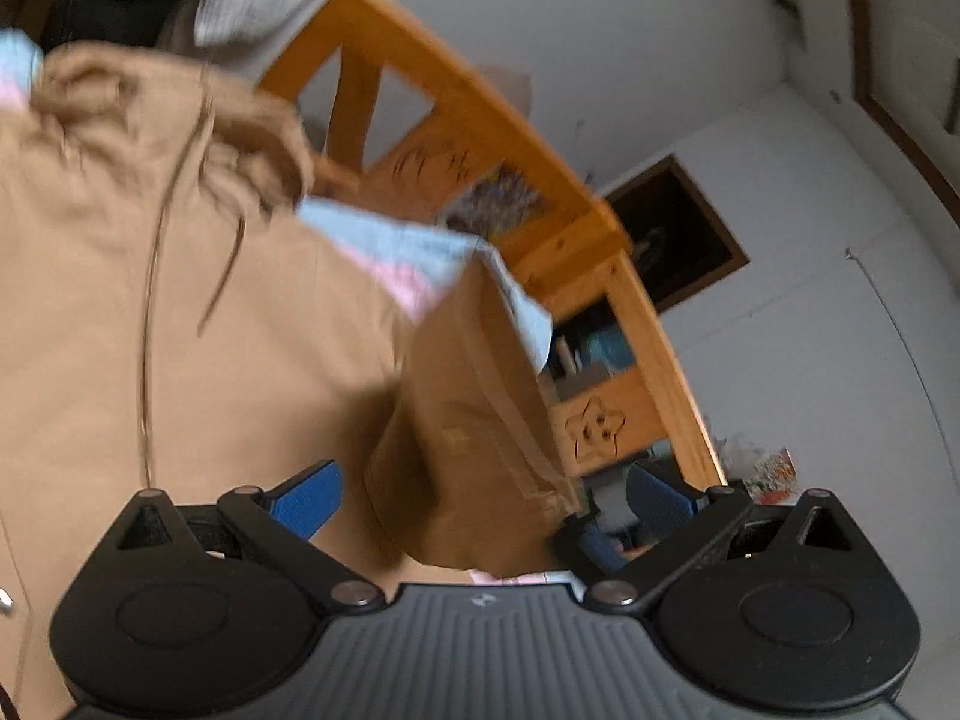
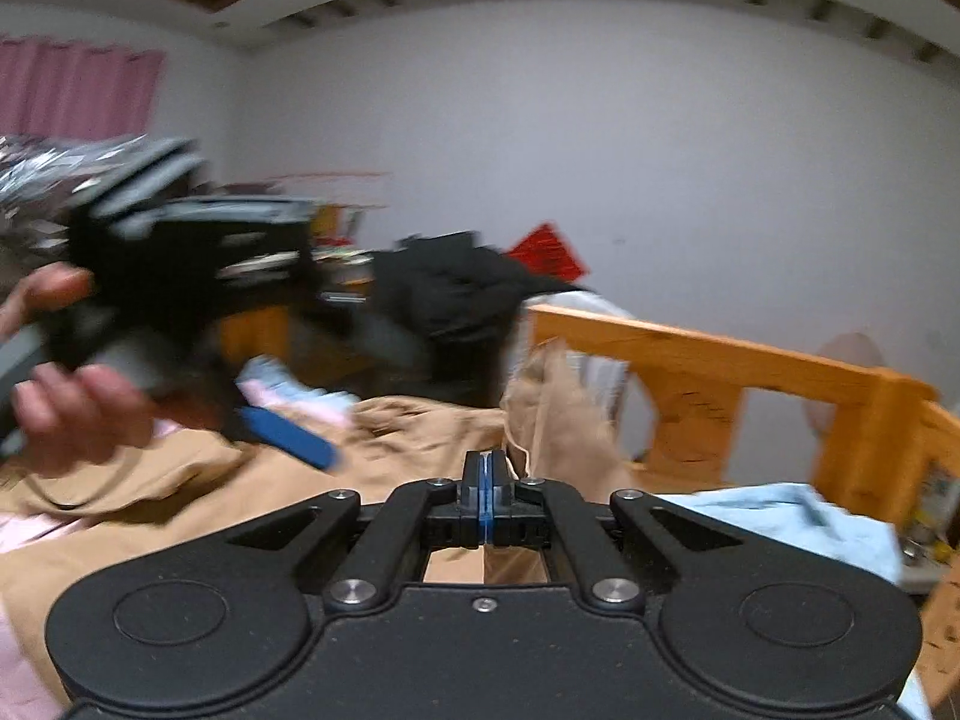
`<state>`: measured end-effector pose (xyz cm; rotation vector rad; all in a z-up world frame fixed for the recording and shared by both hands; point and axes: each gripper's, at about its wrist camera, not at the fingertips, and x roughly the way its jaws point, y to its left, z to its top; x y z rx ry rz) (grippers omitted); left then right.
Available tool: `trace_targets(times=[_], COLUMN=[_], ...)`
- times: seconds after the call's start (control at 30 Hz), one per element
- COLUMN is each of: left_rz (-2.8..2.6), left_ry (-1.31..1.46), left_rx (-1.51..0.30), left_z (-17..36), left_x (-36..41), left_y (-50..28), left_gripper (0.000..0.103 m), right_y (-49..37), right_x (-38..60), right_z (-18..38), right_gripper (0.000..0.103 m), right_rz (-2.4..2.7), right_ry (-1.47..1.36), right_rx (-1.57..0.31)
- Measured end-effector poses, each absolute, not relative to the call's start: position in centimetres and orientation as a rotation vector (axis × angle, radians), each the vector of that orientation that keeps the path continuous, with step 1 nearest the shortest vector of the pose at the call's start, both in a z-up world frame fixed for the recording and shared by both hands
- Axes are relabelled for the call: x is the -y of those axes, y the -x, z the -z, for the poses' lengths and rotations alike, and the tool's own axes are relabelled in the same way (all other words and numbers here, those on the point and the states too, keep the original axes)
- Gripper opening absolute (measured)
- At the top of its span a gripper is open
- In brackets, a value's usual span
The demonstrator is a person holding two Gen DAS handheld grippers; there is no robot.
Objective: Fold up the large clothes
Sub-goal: 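Carry the sleeve across the jacket body with the right gripper and release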
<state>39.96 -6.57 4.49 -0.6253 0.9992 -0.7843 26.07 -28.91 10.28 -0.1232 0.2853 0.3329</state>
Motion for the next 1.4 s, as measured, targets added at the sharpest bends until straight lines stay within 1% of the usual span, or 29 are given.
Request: trace_targets(times=[0.2, 0.23, 0.27, 0.3, 0.33, 0.37, 0.4, 0.43, 0.47, 0.57, 0.63, 0.67, 0.7, 0.73, 0.77, 0.8, 0.9, 0.97, 1.03, 1.13, 1.2, 1.23, 1.4], left_rz=[0.691, 0.656, 0.622, 0.591, 0.563, 0.546, 0.541, 0.544, 0.550, 0.564, 0.589, 0.610, 0.639, 0.657, 0.672, 0.692, 0.702, 0.697, 0.666, 0.595, 0.524, 0.497, 0.365], left_ry=[0.640, 0.622, 0.606, 0.592, 0.573, 0.557, 0.551, 0.543, 0.528, 0.456, 0.415, 0.397, 0.376, 0.361, 0.359, 0.374, 0.429, 0.492, 0.525, 0.496, 0.478, 0.476, 0.536], left_rx=[-1.061, -1.082, -1.101, -1.119, -1.147, -1.176, -1.191, -1.195, -1.185, -1.083, -1.002, -0.953, -0.896, -0.850, -0.806, -0.764, -0.596, -0.517, -0.456, -0.405, -0.450, -0.477, -0.612], left_z=[-2.3, -2.2, -1.9, -1.6, -1.3, -0.9, -0.5, -0.2, -0.2, -2.2, -4.5, -6.0, -7.7, -9.4, -11.2, -13.1, -18.5, -20.9, -22.2, -21.8, -20.0, -19.1, -14.9], left_x=[6.1, 6.1, 6.2, 6.3, 6.5, 6.8, 6.9, 7.2, 7.4, 8.0, 8.1, 8.0, 7.9, 7.9, 7.7, 7.4, 6.5, 5.4, 4.1, 1.8, 0.2, -0.5, -3.8], left_y=[-40.9, -41.0, -41.0, -41.0, -41.0, -41.3, -41.3, -41.4, -41.4, -40.9, -40.5, -40.2, -40.0, -39.7, -39.6, -39.5, -38.9, -38.6, -37.7, -36.2, -35.7, -35.6, -36.5], left_gripper=[0.102, 0.101, 0.097, 0.084, 0.075, 0.055, 0.028, 0.014, 0.007, 0.006, 0.006, 0.006, 0.006, 0.006, 0.006, 0.006, 0.006, 0.006, 0.005, 0.006, 0.006, 0.006, 0.005], right_y=[-26.1, -26.1, -25.8, -25.5, -25.2, -25.1, -25.0, -24.7, -24.7, -24.3, -23.6, -23.6, -23.4, -23.2, -23.3, -23.4, -24.3, -25.8, -27.6, -30.8, -33.0, -33.8, -36.7], right_x=[25.2, 24.8, 24.4, 24.1, 24.0, 23.7, 23.3, 23.1, 22.9, 22.5, 22.8, 23.3, 23.8, 24.6, 25.3, 26.1, 28.7, 30.6, 32.2, 34.8, 36.4, 36.7, 35.7], right_z=[-7.9, -7.6, -7.2, -7.0, -6.9, -6.7, -6.5, -6.4, -6.3, -5.9, -6.1, -6.0, -6.1, -6.1, -6.2, -6.1, -5.2, -4.2, -3.1, -2.3, -2.0, -1.7, -0.4], right_gripper=[0.000, 0.000, 0.000, 0.000, 0.000, 0.000, 0.000, 0.000, 0.000, 0.000, 0.013, 0.024, 0.031, 0.034, 0.039, 0.049, 0.064, 0.069, 0.069, 0.070, 0.072, 0.072, 0.073], right_rz=[-0.438, -0.449, -0.459, -0.469, -0.475, -0.482, -0.490, -0.498, -0.505, -0.517, -0.520, -0.516, -0.508, -0.488, -0.462, -0.430, -0.301, -0.227, -0.163, -0.110, -0.064, -0.054, -0.132], right_ry=[0.217, 0.241, 0.264, 0.285, 0.299, 0.314, 0.330, 0.343, 0.351, 0.356, 0.357, 0.356, 0.350, 0.336, 0.319, 0.305, 0.260, 0.209, 0.151, 0.012, -0.096, -0.105, 0.044], right_rx=[-0.335, -0.338, -0.339, -0.342, -0.344, -0.344, -0.341, -0.339, -0.339, -0.334, -0.318, -0.314, -0.315, -0.317, -0.325, -0.338, -0.405, -0.471, -0.522, -0.558, -0.578, -0.584, -0.579])
